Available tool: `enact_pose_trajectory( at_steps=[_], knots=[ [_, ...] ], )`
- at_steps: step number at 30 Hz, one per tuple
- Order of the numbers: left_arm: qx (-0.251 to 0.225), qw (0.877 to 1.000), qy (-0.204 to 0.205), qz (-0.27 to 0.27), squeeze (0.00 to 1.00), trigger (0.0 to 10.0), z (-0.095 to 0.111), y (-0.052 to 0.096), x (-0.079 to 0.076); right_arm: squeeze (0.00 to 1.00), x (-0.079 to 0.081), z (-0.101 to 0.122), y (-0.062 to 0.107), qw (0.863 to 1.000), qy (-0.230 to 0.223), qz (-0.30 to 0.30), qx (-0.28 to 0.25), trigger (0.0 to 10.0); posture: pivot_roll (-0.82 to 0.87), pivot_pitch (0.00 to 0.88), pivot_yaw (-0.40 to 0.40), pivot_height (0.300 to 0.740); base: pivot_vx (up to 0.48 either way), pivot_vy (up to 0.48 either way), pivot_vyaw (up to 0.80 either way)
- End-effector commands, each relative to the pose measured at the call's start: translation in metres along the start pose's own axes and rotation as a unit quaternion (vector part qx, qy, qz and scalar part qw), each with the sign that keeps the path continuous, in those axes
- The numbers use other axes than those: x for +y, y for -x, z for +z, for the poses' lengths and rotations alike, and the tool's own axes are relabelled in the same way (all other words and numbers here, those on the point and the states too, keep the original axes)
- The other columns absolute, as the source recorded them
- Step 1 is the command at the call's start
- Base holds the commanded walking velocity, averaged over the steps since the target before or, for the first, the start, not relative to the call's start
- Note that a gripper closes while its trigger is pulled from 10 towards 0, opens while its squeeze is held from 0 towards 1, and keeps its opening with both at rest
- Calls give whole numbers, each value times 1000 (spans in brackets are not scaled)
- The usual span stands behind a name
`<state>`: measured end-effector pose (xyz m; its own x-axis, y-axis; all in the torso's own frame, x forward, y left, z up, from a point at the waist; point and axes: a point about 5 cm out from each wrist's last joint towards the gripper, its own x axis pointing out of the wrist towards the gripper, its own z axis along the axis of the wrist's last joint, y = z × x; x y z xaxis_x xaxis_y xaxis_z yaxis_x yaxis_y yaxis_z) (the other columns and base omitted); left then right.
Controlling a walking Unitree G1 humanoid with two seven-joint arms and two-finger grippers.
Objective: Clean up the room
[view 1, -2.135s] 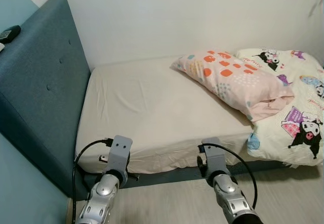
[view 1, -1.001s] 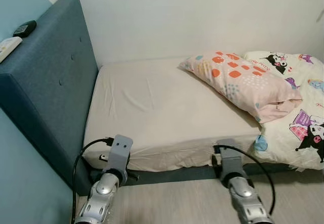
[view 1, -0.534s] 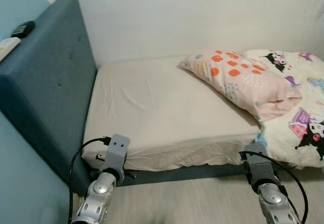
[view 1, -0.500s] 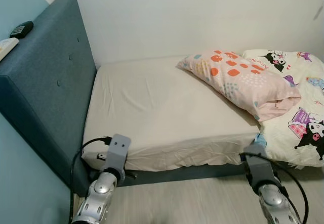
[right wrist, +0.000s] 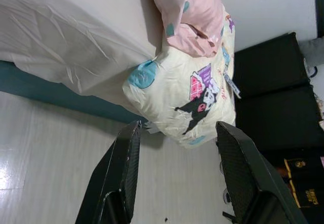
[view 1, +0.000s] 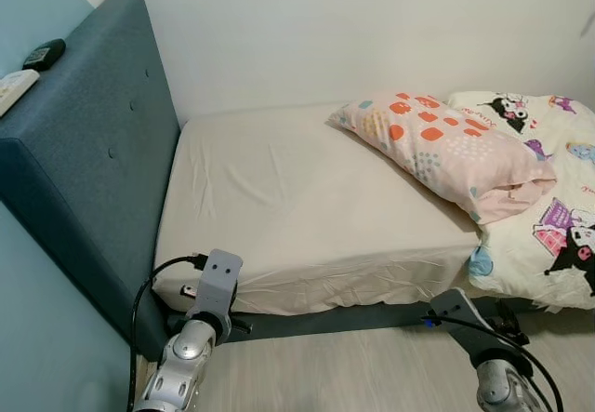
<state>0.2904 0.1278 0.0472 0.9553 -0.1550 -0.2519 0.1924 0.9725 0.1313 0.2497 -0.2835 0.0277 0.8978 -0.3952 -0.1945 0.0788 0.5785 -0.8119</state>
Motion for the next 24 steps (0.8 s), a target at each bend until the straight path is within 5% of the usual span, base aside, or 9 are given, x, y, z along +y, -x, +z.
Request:
enact_pose_trajectory(
  at_steps=[1,7,10,24],
  knots=[
    [11,1000,-1,-3,0,10000,-5,2,0,0,2,-4,1,1000,-3,10,5,10000,30,96,10,740,0,0,0],
    [11,1000,1,-2,0,10000,-5,2,0,0,2,-3,1,1000,6,-4,-6,10000,31,96,8,740,0,0,0],
    [11,1000,2,-3,0,10000,-5,2,-1,0,6,-8,0,998,-48,28,16,10000,23,95,8,740,0,0,0],
    [7,1000,6,-1,0,10000,-2,-1,-1,0,7,-10,-2,997,-68,39,23,10000,27,84,-2,740,0,0,0]
  ],
)
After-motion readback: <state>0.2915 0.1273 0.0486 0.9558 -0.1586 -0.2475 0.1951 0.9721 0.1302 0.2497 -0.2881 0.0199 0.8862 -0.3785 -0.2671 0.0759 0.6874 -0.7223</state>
